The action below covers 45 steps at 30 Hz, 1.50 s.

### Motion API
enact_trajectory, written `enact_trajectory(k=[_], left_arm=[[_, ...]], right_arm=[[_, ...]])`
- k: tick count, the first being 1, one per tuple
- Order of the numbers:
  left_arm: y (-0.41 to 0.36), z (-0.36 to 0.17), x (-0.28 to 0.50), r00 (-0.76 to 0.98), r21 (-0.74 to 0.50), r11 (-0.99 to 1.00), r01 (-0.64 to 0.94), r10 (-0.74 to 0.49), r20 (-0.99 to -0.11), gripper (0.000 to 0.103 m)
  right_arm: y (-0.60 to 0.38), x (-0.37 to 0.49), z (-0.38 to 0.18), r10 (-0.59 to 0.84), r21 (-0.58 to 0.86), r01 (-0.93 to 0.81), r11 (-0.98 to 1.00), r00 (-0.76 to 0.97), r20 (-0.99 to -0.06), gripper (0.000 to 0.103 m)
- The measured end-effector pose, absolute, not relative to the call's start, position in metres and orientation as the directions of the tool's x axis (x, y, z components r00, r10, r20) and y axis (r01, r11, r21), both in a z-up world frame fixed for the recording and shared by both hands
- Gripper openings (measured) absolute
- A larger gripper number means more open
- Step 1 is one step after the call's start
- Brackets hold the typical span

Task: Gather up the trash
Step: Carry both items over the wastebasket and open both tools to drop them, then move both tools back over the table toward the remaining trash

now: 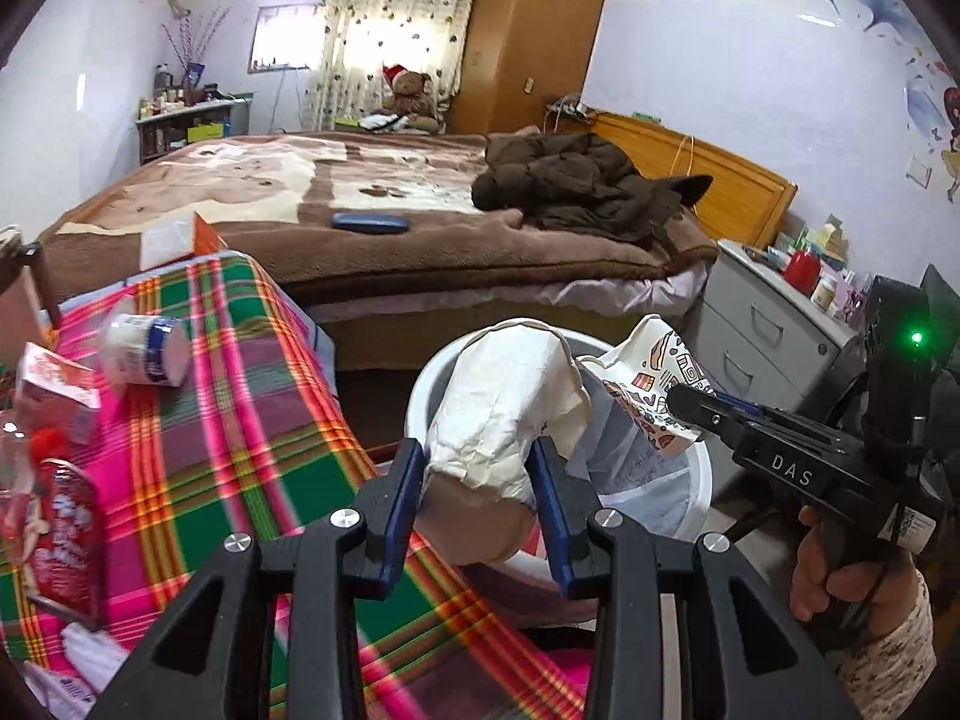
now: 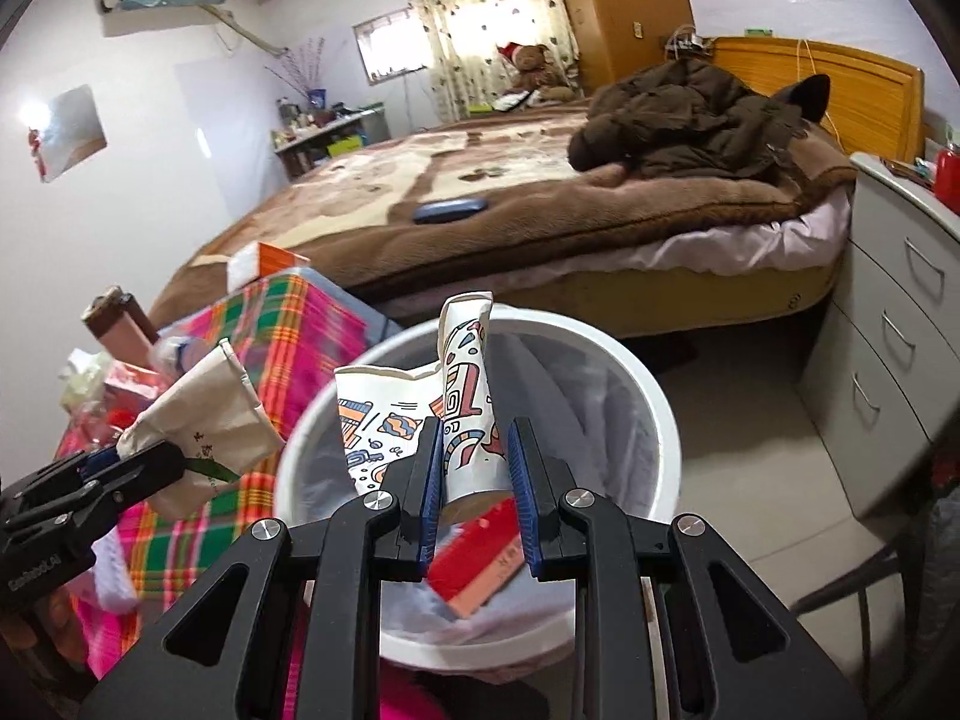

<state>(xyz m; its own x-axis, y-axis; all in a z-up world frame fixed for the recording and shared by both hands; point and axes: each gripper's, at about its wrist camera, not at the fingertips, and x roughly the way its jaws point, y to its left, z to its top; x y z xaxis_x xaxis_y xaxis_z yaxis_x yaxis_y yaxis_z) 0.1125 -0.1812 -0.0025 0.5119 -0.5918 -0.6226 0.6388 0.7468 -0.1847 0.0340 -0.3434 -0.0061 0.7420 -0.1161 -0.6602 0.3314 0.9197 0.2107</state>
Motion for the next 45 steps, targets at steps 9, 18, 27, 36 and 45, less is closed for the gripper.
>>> enact_trajectory(k=[9,18,27,36,45], left_arm=[[-0.210,-0.025,0.116,0.467,-0.175,0.739,0.651,-0.571,-0.675,0.046],[-0.194,-0.023,0.115,0.498,-0.167,0.764,0.624,-0.553,-0.668,0.070],[-0.156,-0.013,0.112,0.551,-0.175,0.798,0.577,-0.538,-0.637,0.073],[-0.109,0.002,0.102,0.625,-0.157,0.843,0.514,-0.494,-0.605,0.075],[-0.049,0.009,0.081,0.708,-0.138,0.902,0.409,-0.409,-0.576,0.082]], right_arm=[[-0.354,0.038,-0.022,-0.160,0.151,0.375,0.915,0.679,-0.716,0.023],[-0.350,0.036,-0.022,-0.148,0.155,0.361,0.920,0.684,-0.714,0.040],[-0.328,0.033,-0.007,-0.103,0.176,0.294,0.939,0.732,-0.674,0.040],[-0.297,0.034,0.002,-0.011,0.208,0.186,0.960,0.771,-0.637,0.041],[-0.254,0.036,0.003,0.112,0.238,0.050,0.970,0.778,-0.618,0.065]])
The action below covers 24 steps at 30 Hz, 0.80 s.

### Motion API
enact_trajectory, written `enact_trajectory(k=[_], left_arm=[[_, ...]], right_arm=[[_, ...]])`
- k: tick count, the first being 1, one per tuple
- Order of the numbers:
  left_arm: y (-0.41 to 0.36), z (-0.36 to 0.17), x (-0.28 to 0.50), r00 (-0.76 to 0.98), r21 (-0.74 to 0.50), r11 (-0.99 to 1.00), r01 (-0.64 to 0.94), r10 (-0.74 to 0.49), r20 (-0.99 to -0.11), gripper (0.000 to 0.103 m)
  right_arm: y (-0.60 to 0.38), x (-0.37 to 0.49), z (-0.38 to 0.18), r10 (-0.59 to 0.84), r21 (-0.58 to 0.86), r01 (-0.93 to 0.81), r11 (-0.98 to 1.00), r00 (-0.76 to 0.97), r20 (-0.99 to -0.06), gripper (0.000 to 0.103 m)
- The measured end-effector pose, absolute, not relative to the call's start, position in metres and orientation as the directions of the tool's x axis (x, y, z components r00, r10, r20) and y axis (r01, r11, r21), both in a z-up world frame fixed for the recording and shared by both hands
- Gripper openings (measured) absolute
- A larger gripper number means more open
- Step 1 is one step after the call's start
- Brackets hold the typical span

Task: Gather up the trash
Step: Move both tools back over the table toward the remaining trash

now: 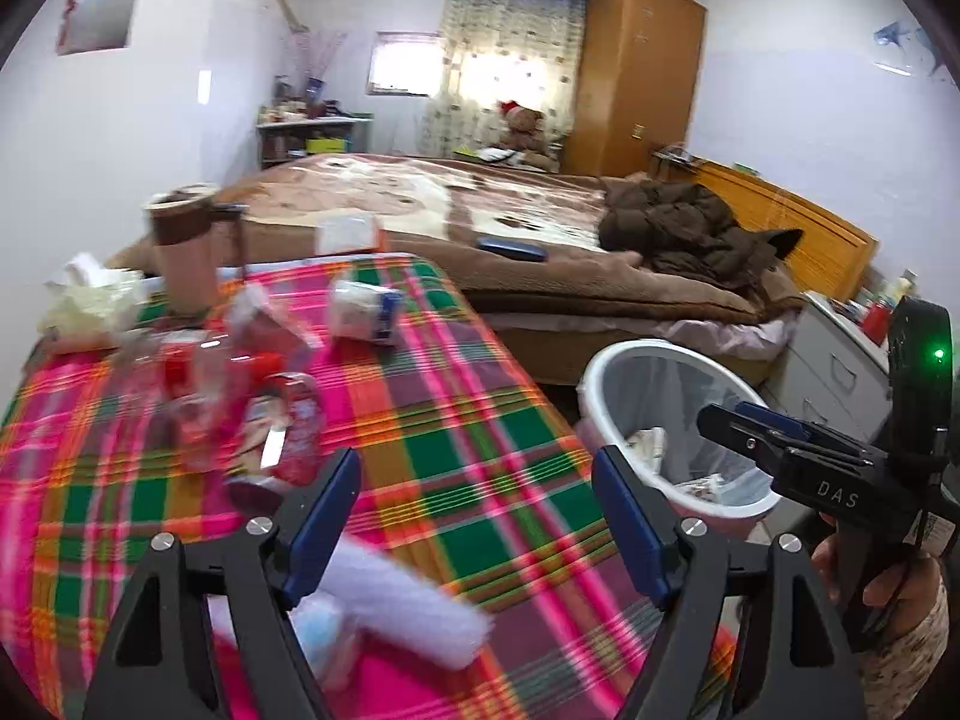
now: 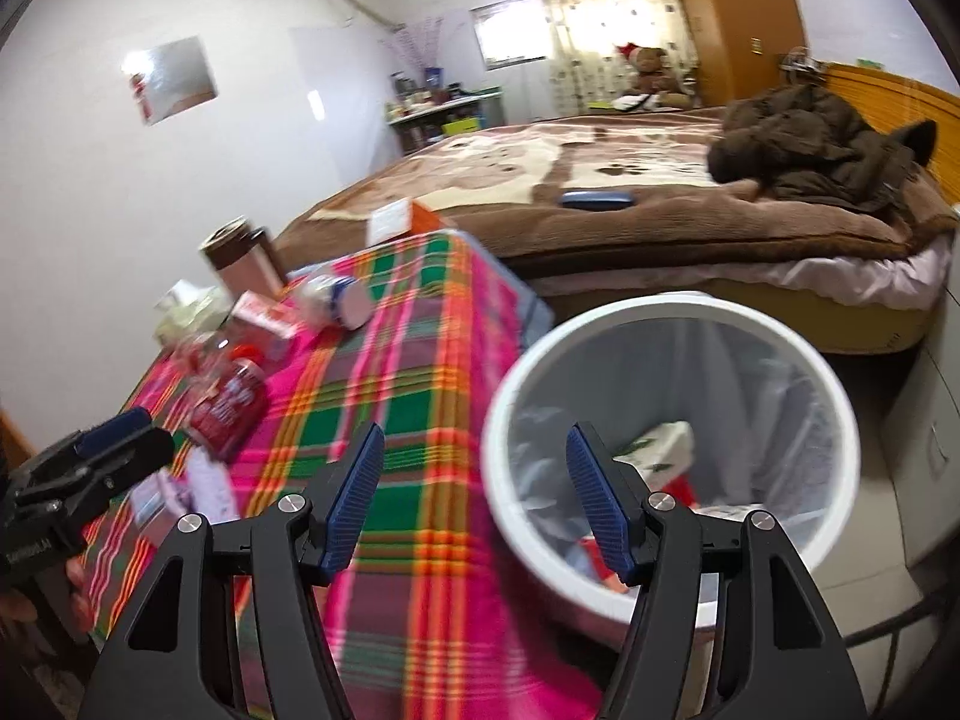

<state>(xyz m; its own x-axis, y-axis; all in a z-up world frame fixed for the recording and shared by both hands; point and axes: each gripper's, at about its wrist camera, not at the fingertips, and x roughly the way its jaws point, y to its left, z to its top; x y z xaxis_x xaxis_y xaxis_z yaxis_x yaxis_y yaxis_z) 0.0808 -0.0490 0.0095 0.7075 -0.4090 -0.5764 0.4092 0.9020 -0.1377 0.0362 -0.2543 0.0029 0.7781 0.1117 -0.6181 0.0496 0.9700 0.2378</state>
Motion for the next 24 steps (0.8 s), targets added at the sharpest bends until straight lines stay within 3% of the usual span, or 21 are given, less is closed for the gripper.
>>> enact_trajectory(k=[12,24], left_arm=[[0.024,-0.020,0.051,0.710,-0.129,0.942,0.310,-0.319,-0.628,0.085],[0.037,-0.057,0.065,0.640,-0.177,0.945,0.275,-0.317,-0.700,0.085]], right_arm=[[-0.192,0.048,-0.015,0.267,0.251,-0.130,0.959,0.709,-0.652,0.065],[-0.160,0.051,-0.027,0.336,0.264,-0.210,0.941,0.646,-0.685,0.065]])
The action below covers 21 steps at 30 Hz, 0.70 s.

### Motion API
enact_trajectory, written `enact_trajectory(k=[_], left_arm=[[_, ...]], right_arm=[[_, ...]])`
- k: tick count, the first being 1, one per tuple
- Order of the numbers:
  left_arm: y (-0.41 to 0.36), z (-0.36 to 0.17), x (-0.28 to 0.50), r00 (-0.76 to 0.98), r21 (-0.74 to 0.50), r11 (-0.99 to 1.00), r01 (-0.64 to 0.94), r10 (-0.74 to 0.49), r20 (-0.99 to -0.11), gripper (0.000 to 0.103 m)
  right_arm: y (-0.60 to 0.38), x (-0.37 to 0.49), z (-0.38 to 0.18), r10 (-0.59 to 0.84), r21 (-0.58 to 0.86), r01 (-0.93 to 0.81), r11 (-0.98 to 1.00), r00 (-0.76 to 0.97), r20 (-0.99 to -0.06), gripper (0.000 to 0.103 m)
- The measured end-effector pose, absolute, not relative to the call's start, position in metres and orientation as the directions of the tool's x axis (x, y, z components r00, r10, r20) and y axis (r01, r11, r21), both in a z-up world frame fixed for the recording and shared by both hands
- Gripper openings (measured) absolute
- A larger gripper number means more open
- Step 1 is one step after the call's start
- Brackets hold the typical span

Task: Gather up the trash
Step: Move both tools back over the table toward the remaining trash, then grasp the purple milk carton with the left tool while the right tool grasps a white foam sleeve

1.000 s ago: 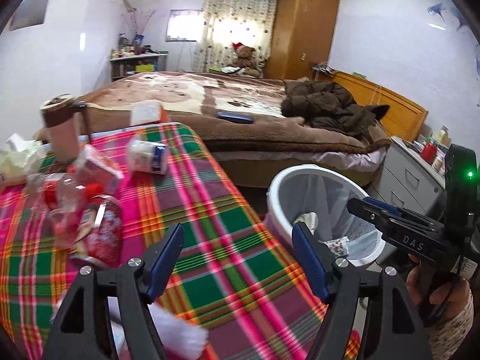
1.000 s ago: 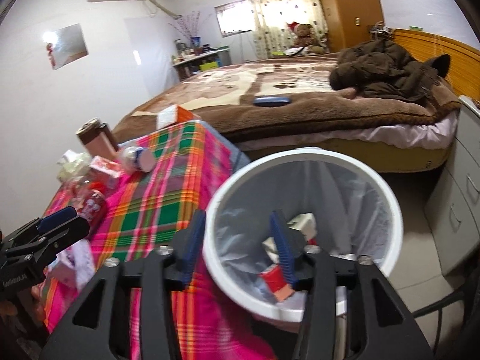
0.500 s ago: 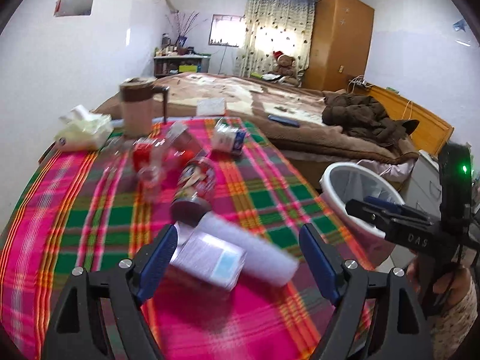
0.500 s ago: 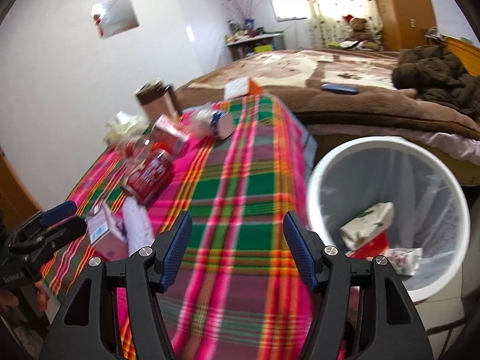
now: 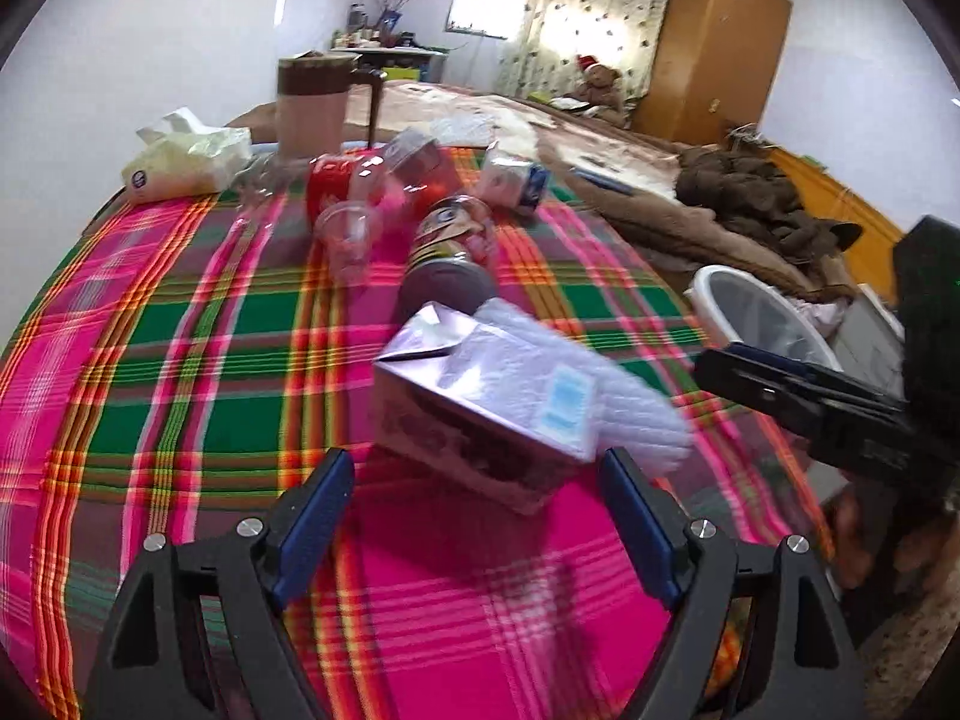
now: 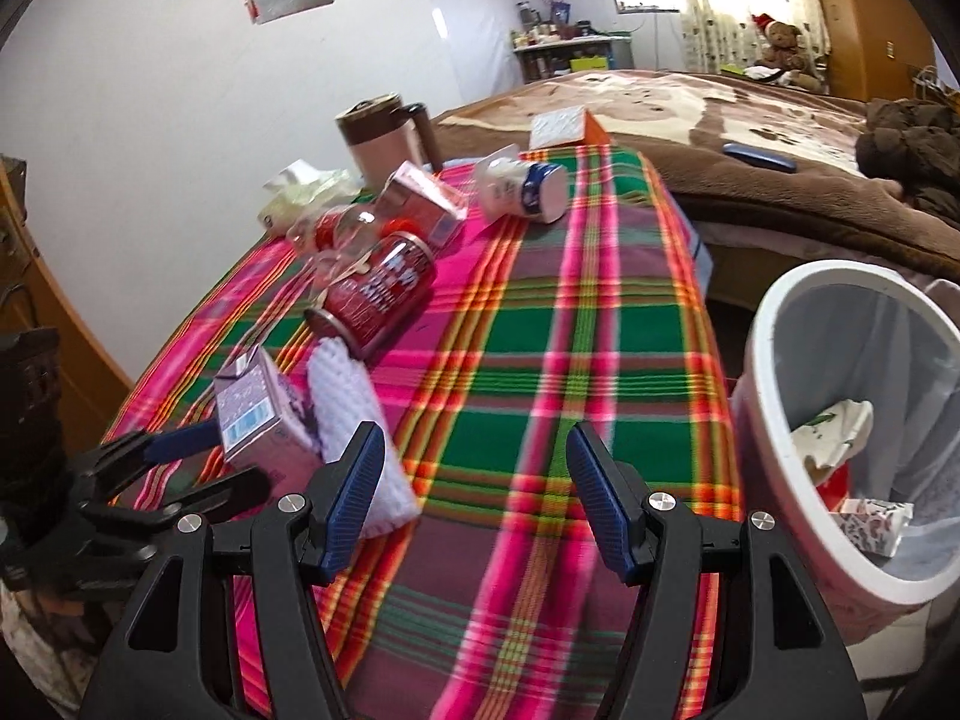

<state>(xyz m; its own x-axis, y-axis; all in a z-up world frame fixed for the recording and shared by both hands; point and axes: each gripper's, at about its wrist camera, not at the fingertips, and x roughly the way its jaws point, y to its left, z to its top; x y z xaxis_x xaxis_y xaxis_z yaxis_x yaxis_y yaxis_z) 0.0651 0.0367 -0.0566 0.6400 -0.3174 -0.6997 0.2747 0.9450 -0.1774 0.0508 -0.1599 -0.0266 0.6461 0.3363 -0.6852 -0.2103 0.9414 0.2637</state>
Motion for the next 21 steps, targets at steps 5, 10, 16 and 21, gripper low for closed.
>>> enact_trajectory(k=[5,10,16,21], left_arm=[[0.054,-0.063,0.071,0.640,-0.176,0.959,0.222,-0.279,-0.716,0.085],[0.083,-0.061,0.075,0.660,-0.167,0.973,0.158,-0.230,-0.715,0.085],[0.108,-0.057,0.075,0.671,-0.167,0.980,0.109,-0.197,-0.715,0.085],[0.107,-0.048,0.070,0.673,-0.198,0.968,0.156,-0.251,-0.696,0.085]], right_arm=[[-0.148,0.056,-0.032,0.379,0.278,-0.258,0.925,0.608,-0.698,0.065],[-0.137,0.062,-0.035,0.412,0.299,-0.286,0.910,0.574,-0.708,0.065],[-0.123,0.062,-0.032,0.457,0.319,-0.333,0.887,0.548,-0.700,0.065],[-0.111,0.060,-0.032,0.491,0.330,-0.376,0.866,0.520,-0.699,0.065]])
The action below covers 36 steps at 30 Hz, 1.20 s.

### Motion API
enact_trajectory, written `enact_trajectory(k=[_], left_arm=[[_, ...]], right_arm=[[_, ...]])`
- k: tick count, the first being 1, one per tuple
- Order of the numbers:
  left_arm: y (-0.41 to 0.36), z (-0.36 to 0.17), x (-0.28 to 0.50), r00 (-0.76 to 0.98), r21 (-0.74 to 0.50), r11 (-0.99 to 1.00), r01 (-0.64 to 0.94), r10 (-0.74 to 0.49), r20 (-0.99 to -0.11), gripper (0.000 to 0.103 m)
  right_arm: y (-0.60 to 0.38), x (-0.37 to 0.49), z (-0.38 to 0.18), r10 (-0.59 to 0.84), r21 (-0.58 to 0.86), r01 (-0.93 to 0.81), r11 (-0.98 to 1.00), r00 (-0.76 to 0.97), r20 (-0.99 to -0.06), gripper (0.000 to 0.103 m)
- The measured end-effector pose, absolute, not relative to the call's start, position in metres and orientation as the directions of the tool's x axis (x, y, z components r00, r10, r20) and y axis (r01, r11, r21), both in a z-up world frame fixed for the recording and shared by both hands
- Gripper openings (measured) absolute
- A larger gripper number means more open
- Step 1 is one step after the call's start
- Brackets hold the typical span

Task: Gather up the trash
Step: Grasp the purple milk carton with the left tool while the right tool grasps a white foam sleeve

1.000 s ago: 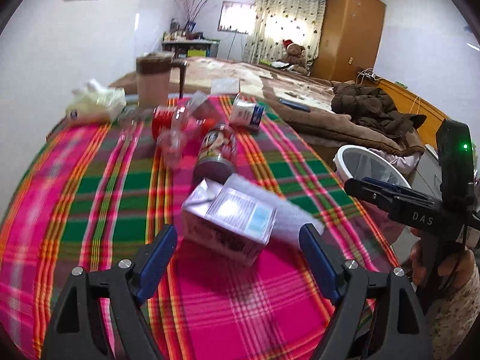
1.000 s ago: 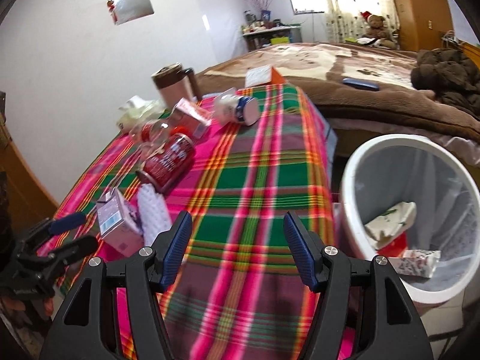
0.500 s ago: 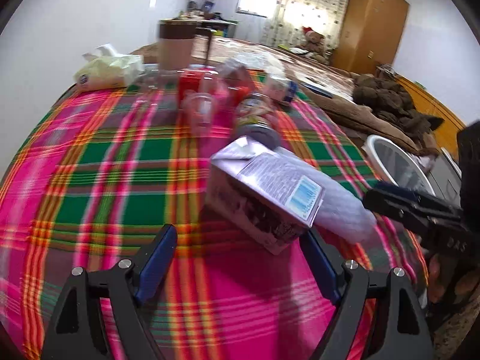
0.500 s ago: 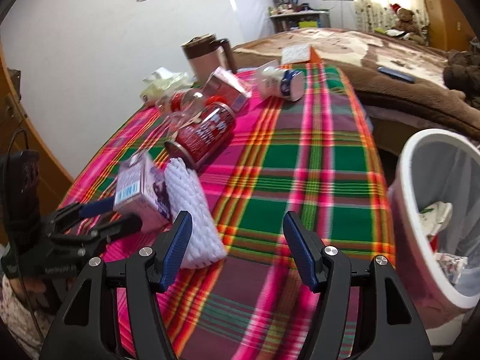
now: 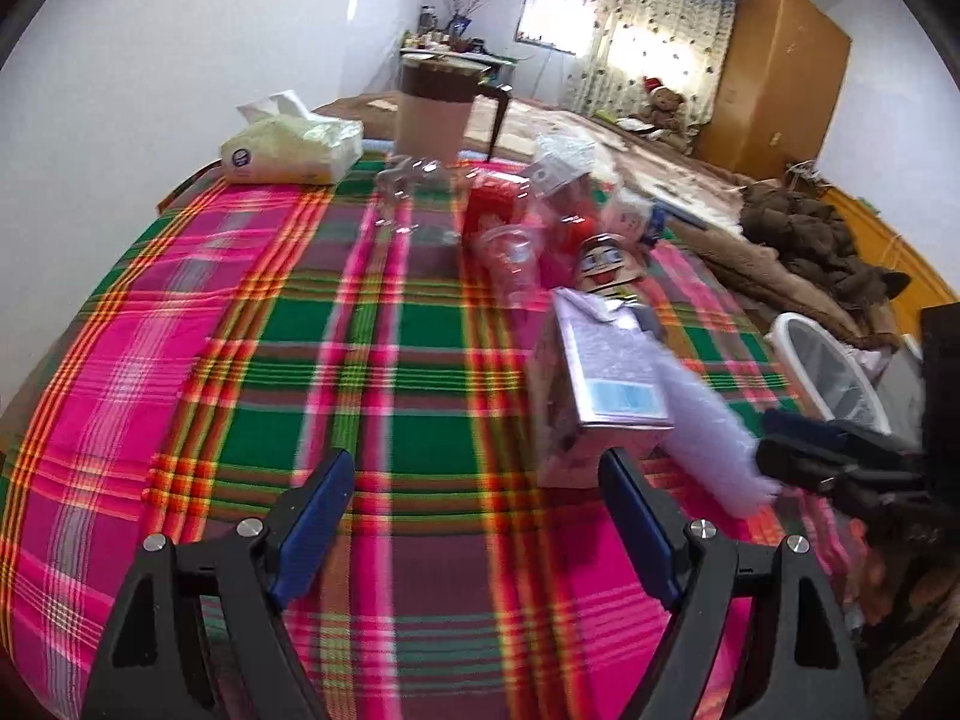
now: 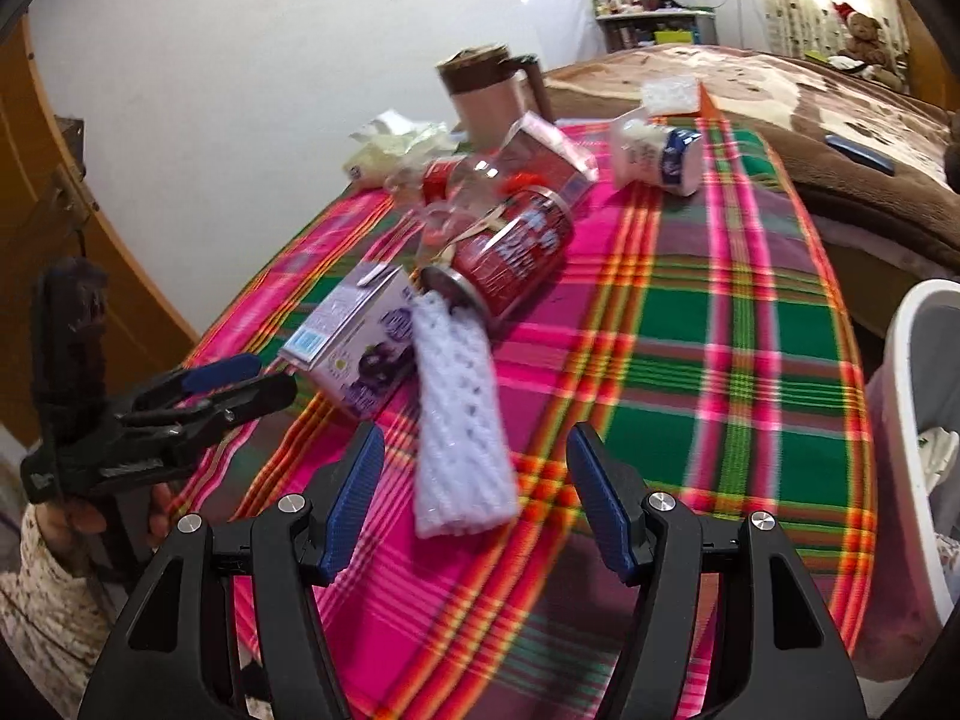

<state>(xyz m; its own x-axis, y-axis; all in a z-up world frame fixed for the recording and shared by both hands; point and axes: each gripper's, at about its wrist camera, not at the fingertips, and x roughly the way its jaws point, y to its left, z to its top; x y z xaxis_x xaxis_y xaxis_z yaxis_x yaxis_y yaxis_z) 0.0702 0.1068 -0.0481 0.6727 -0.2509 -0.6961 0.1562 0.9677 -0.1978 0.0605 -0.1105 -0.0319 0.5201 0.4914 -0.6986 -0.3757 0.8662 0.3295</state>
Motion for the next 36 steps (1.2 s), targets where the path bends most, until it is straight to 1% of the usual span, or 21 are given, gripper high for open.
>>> enact_trajectory(k=[4,9,11,14,16,20,22,23,25,27,28,30,31,36], left_arm=[[0.096,-0.040,0.072,0.671,-0.229,0.950,0.213,-0.312,-0.672,0.085],[0.087,-0.046,0.089,0.644,-0.256,0.944,0.209,-0.329,-0.691,0.085],[0.083,-0.048,0.095,0.635,-0.256,0.944,0.209,-0.330,-0.698,0.085],[0.074,-0.051,0.098,0.638,-0.210,0.954,0.213,-0.299,-0.710,0.085],[0.072,-0.054,0.102,0.627,-0.214,0.954,0.211,-0.300,-0.719,0.085],[0.070,-0.055,0.109,0.629,-0.201,0.958,0.203,-0.285,-0.723,0.085],[0.069,-0.056,0.111,0.630,-0.180,0.963,0.199,-0.267,-0.729,0.078],[0.069,-0.057,0.113,0.628,-0.183,0.963,0.197,-0.268,-0.731,0.073],[0.068,-0.057,0.116,0.624,-0.181,0.964,0.193,-0.263,-0.736,0.069],[0.067,-0.057,0.116,0.630,-0.171,0.966,0.193,-0.255,-0.734,0.058],[0.066,-0.057,0.116,0.627,-0.174,0.965,0.195,-0.259,-0.734,0.055],[0.065,-0.058,0.117,0.627,-0.176,0.965,0.195,-0.260,-0.734,0.043],[0.065,-0.057,0.117,0.628,-0.173,0.966,0.194,-0.258,-0.734,0.040],[0.065,-0.054,0.117,0.641,-0.166,0.969,0.184,-0.247,-0.727,0.040]], right_arm=[[-0.097,0.069,-0.040,0.433,0.262,-0.374,0.890,0.509,-0.744,0.065],[-0.090,0.079,-0.045,0.382,0.209,-0.363,0.908,0.515,-0.768,0.064],[-0.091,0.082,-0.045,0.377,0.203,-0.362,0.910,0.515,-0.770,0.062],[-0.093,0.086,-0.045,0.368,0.195,-0.355,0.914,0.522,-0.770,0.053],[-0.096,0.087,-0.045,0.369,0.201,-0.350,0.915,0.523,-0.768,0.045],[-0.100,0.088,-0.045,0.380,0.220,-0.343,0.913,0.522,-0.764,0.038],[-0.103,0.088,-0.045,0.387,0.235,-0.335,0.913,0.524,-0.759,0.032],[-0.105,0.088,-0.045,0.396,0.247,-0.332,0.910,0.522,-0.755,0.031],[-0.107,0.087,-0.045,0.406,0.265,-0.325,0.908,0.524,-0.749,0.029],[-0.111,0.085,-0.046,0.411,0.275,-0.319,0.907,0.527,-0.744,0.029],[-0.113,0.084,-0.046,0.411,0.278,-0.315,0.907,0.530,-0.742,0.028],[-0.118,0.083,-0.045,0.414,0.288,-0.306,0.907,0.535,-0.736,0.028],[-0.120,0.083,-0.045,0.417,0.295,-0.302,0.907,0.536,-0.734,0.028],[-0.129,0.080,-0.041,0.432,0.321,-0.290,0.902,0.549,-0.716,0.028]])
